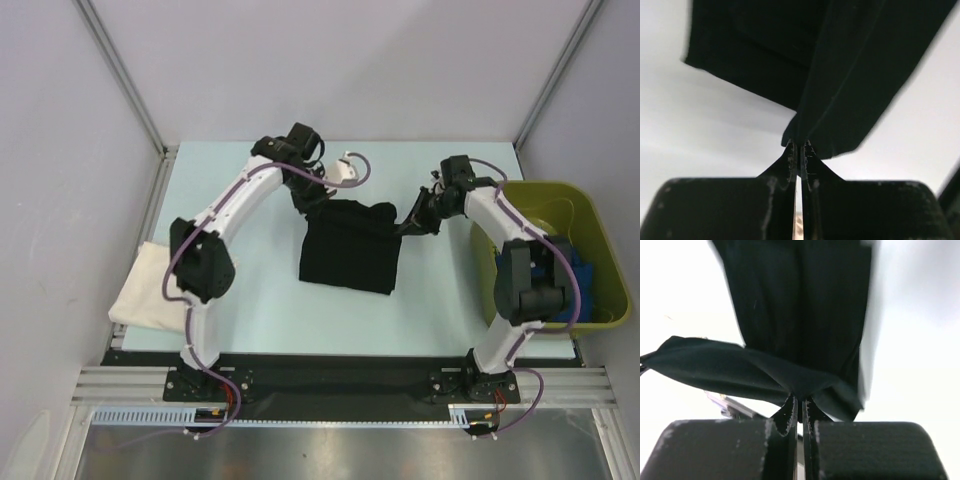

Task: Fold and stack the t-shirts
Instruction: Fold the tshirt

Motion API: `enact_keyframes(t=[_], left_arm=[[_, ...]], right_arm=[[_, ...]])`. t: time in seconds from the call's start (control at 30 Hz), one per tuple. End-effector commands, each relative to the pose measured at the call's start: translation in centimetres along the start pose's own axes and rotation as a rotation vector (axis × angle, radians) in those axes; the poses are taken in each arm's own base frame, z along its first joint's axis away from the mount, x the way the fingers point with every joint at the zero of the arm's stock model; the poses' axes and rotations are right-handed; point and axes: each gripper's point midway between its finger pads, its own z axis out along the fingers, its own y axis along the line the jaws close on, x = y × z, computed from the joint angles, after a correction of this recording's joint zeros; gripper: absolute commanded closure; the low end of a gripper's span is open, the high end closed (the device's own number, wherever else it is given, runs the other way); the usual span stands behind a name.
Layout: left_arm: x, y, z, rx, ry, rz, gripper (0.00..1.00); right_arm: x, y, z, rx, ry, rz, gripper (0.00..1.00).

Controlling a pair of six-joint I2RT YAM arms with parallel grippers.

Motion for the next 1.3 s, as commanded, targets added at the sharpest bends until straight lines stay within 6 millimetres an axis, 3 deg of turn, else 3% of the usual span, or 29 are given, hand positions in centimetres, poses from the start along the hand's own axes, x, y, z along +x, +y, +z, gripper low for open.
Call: enact_keyframes(t=[0.0, 0.03, 0.13, 0.33, 0.4, 0.43, 0.5, 0.53, 0.57, 0.63, 0.7, 0.73, 0.77, 0.8, 0.83, 0.87, 0.9, 0.93, 1.0, 1.13, 1.27], left_arm=[[-0.7, 5.5, 0.1, -0.152, 0.002, -0.072, 1.00], [-1.6, 6.9, -0.5, -0.194, -0.021, -0.074, 1.00], [-0.9, 9.9, 1.5, -0.248, 0.000, -0.118, 1.00], [-0.5, 12.5, 4.0, -0.317, 0.001, -0.133, 1.00], [-0.8, 13.4, 4.4, -0.350, -0.018, -0.145, 1.00], [-0.3, 13.7, 5.0, -0.363, -0.006, -0.156, 1.00], [-0.9, 15.0, 5.3, -0.418, -0.040, -0.177, 0.73], [-1.0, 16.3, 5.6, -0.478, -0.053, -0.187, 0.59], [-1.2, 16.9, 5.4, -0.509, -0.065, -0.197, 0.44], [-2.2, 18.5, 4.2, -0.592, -0.100, -0.233, 0.36], [-2.6, 19.3, 2.4, -0.645, -0.131, -0.303, 0.31], [-2.6, 19.0, 1.8, -0.635, -0.143, -0.337, 0.30], [-3.1, 18.4, 0.0, -0.613, -0.202, -0.391, 0.30], [-2.9, 17.7, -0.3, -0.585, -0.220, -0.421, 0.30], [-0.8, 16.4, 1.2, -0.538, -0.189, -0.464, 0.30], [-1.0, 15.3, -0.2, -0.512, -0.237, -0.506, 0.30], [-0.3, 14.5, -0.1, -0.494, -0.242, -0.532, 0.30], [1.5, 13.3, 1.9, -0.451, -0.214, -0.565, 0.30], [1.9, 11.8, 2.7, -0.392, -0.233, -0.606, 0.29], [3.7, 9.6, 6.5, -0.262, -0.168, -0.720, 0.21], [4.4, 7.4, 8.9, -0.168, -0.158, -0.818, 0.12]], right_arm=[[-5.1, -0.5, 0.9, -0.015, -0.097, -0.001, 1.00], [-5.7, -0.6, 1.2, -0.020, -0.104, 0.004, 1.00], [-7.2, -1.0, 2.7, -0.021, -0.098, 0.032, 1.00], [-9.8, -1.5, 3.9, -0.021, -0.163, 0.075, 1.00], [-10.4, -2.0, 4.8, -0.014, -0.172, 0.092, 0.90], [-10.8, -2.4, 5.0, 0.001, -0.181, 0.096, 0.70], [-11.5, -3.1, 5.5, 0.020, -0.191, 0.109, 0.54], [-12.7, -2.9, 5.0, 0.035, -0.231, 0.105, 0.47], [-13.3, -2.6, 4.6, 0.041, -0.251, 0.096, 0.46], [-14.9, -1.3, 2.9, 0.046, -0.334, 0.053, 0.43], [-14.8, 0.5, 1.4, 0.078, -0.374, -0.039, 0.42], [-14.7, 0.4, 1.0, 0.127, -0.396, -0.066, 0.41], [-13.4, 0.2, 1.6, 0.162, -0.373, -0.111, 0.41], [-12.4, -0.1, 1.8, 0.186, -0.359, -0.127, 0.41], [-11.8, -0.2, 1.5, 0.202, -0.368, -0.137, 0.39], [-11.0, -0.3, 2.2, 0.199, -0.358, -0.144, 0.38], [-9.7, -1.5, 3.3, 0.212, -0.323, -0.131, 0.38], [-9.1, -1.8, 3.9, 0.205, -0.305, -0.127, 0.36], [-8.8, -2.0, 4.9, 0.205, -0.303, -0.127, 0.35], [-8.6, -2.0, 6.8, 0.196, -0.262, -0.114, 0.29], [-6.6, -3.7, 7.7, 0.258, -0.217, -0.105, 0.27]])
